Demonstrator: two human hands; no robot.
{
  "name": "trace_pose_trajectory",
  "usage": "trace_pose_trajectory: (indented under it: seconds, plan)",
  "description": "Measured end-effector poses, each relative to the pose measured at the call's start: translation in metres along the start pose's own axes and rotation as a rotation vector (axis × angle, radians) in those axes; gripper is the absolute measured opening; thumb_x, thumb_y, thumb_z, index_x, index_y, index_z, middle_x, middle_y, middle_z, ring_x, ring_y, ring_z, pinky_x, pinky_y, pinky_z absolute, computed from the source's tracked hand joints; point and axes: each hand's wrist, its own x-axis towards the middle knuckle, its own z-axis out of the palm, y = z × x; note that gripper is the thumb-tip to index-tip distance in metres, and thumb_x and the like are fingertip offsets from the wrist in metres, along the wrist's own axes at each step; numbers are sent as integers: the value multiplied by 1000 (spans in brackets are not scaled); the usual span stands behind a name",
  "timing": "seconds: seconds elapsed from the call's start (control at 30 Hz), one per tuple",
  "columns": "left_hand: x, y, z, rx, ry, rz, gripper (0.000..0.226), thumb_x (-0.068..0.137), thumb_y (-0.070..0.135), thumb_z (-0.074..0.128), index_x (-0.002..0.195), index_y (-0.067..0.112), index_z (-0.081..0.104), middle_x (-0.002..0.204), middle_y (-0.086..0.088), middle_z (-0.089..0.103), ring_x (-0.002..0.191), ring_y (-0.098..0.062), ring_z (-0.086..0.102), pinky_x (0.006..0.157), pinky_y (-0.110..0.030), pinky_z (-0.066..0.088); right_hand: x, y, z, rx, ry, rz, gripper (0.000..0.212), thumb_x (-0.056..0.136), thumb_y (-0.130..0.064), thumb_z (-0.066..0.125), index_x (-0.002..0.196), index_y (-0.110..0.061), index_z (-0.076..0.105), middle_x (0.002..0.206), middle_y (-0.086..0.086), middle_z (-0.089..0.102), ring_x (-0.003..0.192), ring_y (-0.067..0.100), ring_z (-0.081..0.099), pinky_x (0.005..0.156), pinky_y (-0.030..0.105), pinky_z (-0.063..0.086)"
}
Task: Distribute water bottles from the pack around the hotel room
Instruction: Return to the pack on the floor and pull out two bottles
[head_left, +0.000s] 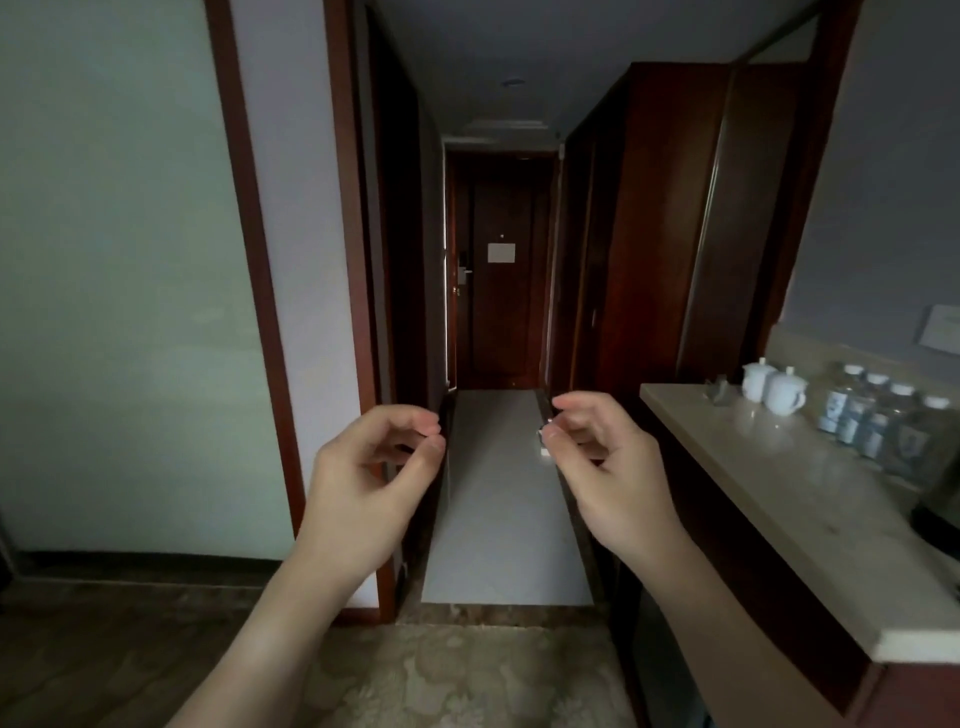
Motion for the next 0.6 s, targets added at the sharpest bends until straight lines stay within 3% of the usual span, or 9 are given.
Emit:
trace_pose_trajectory:
  seconds: [0.17,0.23,0.3,0.43,0.6]
  plan:
    - [96,-111,39,-55,3,20,13,88,12,68,93,23,72,92,15,71,89,-3,67,75,-9,49,102,86,43,-64,65,9,28,90,-17,67,115,-25,59,89,-8,70,89,-1,64,77,8,46]
    - [143,-155,57,-95,3,32,9,85,22,68,93,21,72,92,12,72,86,-6,67,75,-11,50,149,118,59,-107,77,16,27,90,-16,68,115,-23,60,89,-6,70,88,-2,64,76,8,46]
    - [189,-194,79,-147,-1,38,19,82,31,64,94,19,73,91,7,73,87,-9,68,77,-16,52,196,146,71,-138,88,21,26,90,-16,67,115,-21,60,88,-6,69,86,-1,64,75,9,48]
    - [271,-260,130,-185,-70,18,12,87,9,68,95,17,72,88,6,72,87,-8,68,80,-16,52,279,199,84,-164,128,45,25,90,-17,66,115,-21,61,87,-6,69,85,2,64,75,12,49]
    - [360,-340,186,-199,-98,-32,16,88,7,68,95,21,71,89,2,72,87,-11,67,82,-23,53,370,277,97,-189,148,96,26,90,-17,67,114,-21,61,88,-7,69,86,2,65,75,12,50]
